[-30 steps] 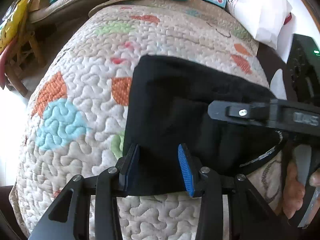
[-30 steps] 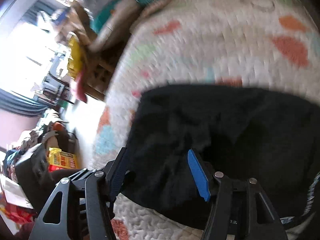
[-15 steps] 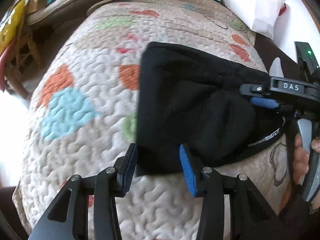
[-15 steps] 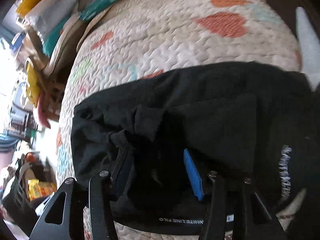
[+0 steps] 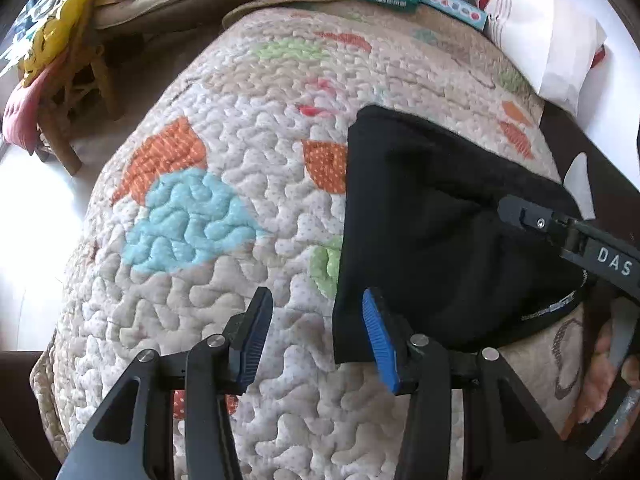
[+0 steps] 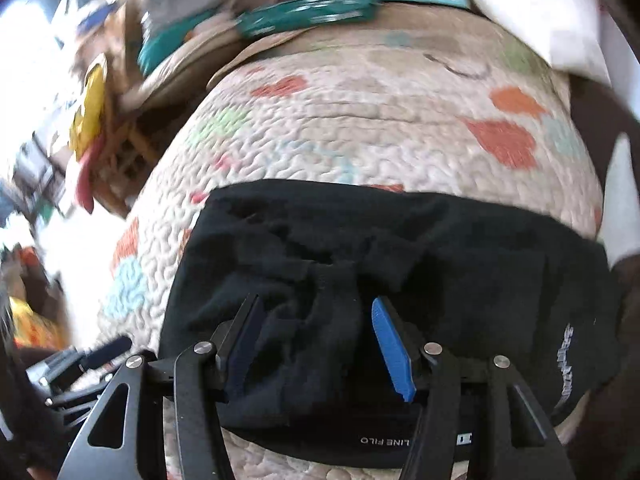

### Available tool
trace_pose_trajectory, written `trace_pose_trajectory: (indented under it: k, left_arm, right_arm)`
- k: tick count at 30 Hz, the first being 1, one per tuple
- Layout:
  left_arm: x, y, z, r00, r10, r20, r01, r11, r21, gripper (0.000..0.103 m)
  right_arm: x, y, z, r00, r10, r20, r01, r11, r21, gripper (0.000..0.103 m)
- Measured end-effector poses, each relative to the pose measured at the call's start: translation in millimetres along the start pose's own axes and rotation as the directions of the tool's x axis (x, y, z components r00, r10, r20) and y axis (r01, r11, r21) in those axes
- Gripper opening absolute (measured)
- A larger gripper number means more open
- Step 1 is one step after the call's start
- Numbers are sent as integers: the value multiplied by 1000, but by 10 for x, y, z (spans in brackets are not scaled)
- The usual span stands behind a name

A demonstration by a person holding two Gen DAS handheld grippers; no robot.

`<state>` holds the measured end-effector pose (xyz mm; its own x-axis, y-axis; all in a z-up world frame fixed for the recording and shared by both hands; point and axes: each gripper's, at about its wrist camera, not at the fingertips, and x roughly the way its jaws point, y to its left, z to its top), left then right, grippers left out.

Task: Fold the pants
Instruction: 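Release the folded pants with both grippers and withdraw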

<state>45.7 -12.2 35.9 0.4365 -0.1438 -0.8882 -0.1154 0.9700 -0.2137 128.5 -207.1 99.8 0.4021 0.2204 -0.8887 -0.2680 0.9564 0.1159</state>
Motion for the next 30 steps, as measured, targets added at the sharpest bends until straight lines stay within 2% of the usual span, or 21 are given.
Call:
trace_pose_trajectory:
  k: [3, 5, 9, 13, 17, 24, 27, 30]
  left_arm:
    - [-25, -1, -22, 1000, -5, -7, 5, 1000, 9, 46]
    - [-72, -19, -17, 1000, 11, 6, -12, 999, 38, 47]
    - [-144, -51, 44, 999, 27, 19, -28, 997, 69, 51]
    - [-224, -135, 107, 998, 38, 45, -43, 992, 119, 52]
    - [-302, -241, 207, 998, 17, 63, -28, 985, 173, 54]
    - [-331, -570, 421, 997, -17, 76, -6, 958, 286, 54]
    - [-313, -705, 513, 997, -46, 57, 26, 948, 316, 54]
    - [-264, -876, 679, 995, -99, 15, 88, 937, 339, 54]
  right_arm:
    - [-42, -30, -56, 1000, -23, 0, 23, 1000, 14, 62]
    - [-134, -124, -156, 999, -44, 8, 43, 997, 62, 63]
    - [-346, -374, -416, 999, 16, 36, -23, 973, 230, 69]
    - [-480, -575, -824, 994, 77, 72, -101, 899, 426, 70]
    - [-564, -739, -1131, 995, 49, 86, -88, 839, 537, 70]
    - [-718, -1075, -1243, 991, -71, 117, -23, 758, 652, 71]
    - [-679, -1174, -1279, 991, -84, 101, -8, 727, 687, 71]
    - [-654, -1265, -1325, 992, -79, 100, -17, 697, 717, 71]
